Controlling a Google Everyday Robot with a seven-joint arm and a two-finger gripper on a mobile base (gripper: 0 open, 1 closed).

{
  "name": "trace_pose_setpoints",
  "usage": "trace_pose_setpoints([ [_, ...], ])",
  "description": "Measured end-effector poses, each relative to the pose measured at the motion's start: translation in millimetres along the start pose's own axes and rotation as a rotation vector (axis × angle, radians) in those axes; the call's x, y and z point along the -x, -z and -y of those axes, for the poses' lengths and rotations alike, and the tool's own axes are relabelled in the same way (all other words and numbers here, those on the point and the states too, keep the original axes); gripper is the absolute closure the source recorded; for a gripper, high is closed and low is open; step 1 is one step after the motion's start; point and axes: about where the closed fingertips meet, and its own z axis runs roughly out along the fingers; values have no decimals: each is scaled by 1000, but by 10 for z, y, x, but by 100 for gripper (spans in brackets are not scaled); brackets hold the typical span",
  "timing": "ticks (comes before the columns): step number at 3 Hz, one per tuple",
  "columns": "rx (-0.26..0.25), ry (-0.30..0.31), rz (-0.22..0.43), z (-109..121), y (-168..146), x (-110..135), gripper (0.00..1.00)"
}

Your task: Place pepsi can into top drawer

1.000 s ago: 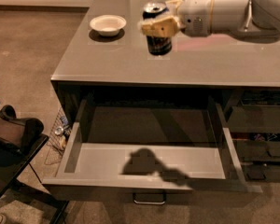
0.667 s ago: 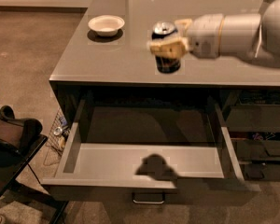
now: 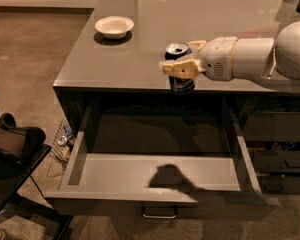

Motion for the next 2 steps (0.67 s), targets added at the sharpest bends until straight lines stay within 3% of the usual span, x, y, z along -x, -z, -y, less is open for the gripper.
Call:
trace_pose_setpoints([
  [1, 23, -23, 19, -70, -148, -176, 100],
  [2, 58, -80, 69, -306, -352, -587, 100],
])
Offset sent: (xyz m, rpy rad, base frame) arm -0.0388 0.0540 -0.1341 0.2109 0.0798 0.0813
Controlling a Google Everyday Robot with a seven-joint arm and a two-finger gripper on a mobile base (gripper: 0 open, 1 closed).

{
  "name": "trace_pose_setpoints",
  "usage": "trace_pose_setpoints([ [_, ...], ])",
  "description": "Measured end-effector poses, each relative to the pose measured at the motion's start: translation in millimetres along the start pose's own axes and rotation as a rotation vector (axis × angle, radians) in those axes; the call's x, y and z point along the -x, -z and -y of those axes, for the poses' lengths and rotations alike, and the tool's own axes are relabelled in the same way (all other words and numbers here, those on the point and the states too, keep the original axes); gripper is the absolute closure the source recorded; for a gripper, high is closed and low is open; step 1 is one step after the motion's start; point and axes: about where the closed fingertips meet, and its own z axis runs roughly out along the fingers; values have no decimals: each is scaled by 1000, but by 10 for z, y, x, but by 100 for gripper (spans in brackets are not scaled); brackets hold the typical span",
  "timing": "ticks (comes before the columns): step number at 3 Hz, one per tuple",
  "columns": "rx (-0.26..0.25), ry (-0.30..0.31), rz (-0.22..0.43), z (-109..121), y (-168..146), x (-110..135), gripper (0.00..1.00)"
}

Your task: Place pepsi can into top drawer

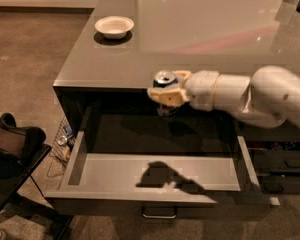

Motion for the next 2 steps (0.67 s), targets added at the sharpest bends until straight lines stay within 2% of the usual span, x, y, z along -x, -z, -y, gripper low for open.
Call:
trace_pose_setpoints([
  [1, 84, 8, 35, -276, -177, -460, 100],
  [2, 148, 26, 81, -408, -347, -844, 100],
])
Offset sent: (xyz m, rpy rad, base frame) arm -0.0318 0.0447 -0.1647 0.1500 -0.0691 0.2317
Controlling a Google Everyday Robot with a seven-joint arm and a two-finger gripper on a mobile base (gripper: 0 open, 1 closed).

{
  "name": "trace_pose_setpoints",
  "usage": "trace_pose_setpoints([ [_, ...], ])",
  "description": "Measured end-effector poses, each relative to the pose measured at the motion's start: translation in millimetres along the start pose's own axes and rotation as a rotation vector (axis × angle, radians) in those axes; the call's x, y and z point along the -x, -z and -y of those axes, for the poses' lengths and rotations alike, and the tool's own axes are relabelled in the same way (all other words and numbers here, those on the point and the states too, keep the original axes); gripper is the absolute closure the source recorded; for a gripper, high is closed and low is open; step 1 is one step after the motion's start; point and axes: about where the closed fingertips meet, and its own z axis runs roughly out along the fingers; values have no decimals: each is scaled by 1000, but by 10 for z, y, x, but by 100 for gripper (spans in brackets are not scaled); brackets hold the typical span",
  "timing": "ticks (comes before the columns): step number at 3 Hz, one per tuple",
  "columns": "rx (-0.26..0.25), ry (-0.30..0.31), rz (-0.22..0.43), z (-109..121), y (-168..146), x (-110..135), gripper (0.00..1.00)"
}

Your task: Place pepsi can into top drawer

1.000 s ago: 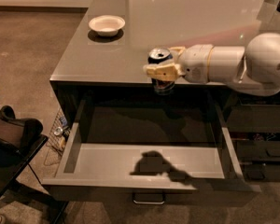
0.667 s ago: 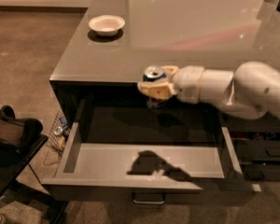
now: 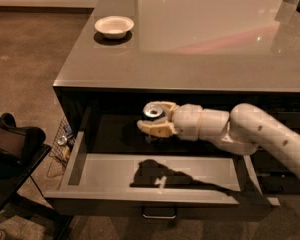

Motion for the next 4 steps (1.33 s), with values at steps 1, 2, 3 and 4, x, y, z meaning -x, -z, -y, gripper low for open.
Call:
trace_pose_setpoints([
  [1, 40, -3, 49, -42, -204, -443, 100],
  [2, 45, -34, 91, -120, -380, -830, 100],
  [3, 49, -41, 95, -131, -405, -871, 82],
  [4, 53, -41, 96, -143, -422, -862, 59],
])
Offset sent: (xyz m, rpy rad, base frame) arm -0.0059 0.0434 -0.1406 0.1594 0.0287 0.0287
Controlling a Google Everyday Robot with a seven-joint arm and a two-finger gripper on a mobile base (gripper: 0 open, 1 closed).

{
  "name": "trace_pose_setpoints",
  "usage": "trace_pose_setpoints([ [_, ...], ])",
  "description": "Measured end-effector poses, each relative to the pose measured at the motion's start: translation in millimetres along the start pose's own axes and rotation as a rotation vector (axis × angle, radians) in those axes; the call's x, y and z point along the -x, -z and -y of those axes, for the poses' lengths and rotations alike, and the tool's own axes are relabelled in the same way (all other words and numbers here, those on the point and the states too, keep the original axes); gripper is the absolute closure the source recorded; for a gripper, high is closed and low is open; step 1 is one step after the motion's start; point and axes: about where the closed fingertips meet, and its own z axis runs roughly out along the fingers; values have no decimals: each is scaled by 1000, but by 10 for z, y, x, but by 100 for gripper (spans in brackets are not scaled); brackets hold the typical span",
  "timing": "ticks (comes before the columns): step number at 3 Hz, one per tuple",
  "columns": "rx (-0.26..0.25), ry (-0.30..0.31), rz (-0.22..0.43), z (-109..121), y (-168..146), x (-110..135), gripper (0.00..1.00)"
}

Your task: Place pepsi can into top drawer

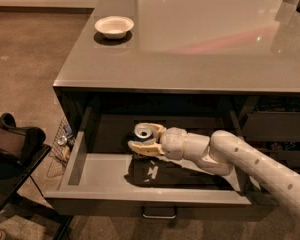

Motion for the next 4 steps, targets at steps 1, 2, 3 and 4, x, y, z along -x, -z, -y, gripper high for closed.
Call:
trace_pose_setpoints([
  [1, 4, 0, 1, -11, -19, 6, 36],
  [2, 8, 1, 1, -23, -37, 11, 13],
  [3, 11, 1, 2, -32, -52, 16, 0],
  [4, 11, 1, 2, -32, -52, 16, 0],
])
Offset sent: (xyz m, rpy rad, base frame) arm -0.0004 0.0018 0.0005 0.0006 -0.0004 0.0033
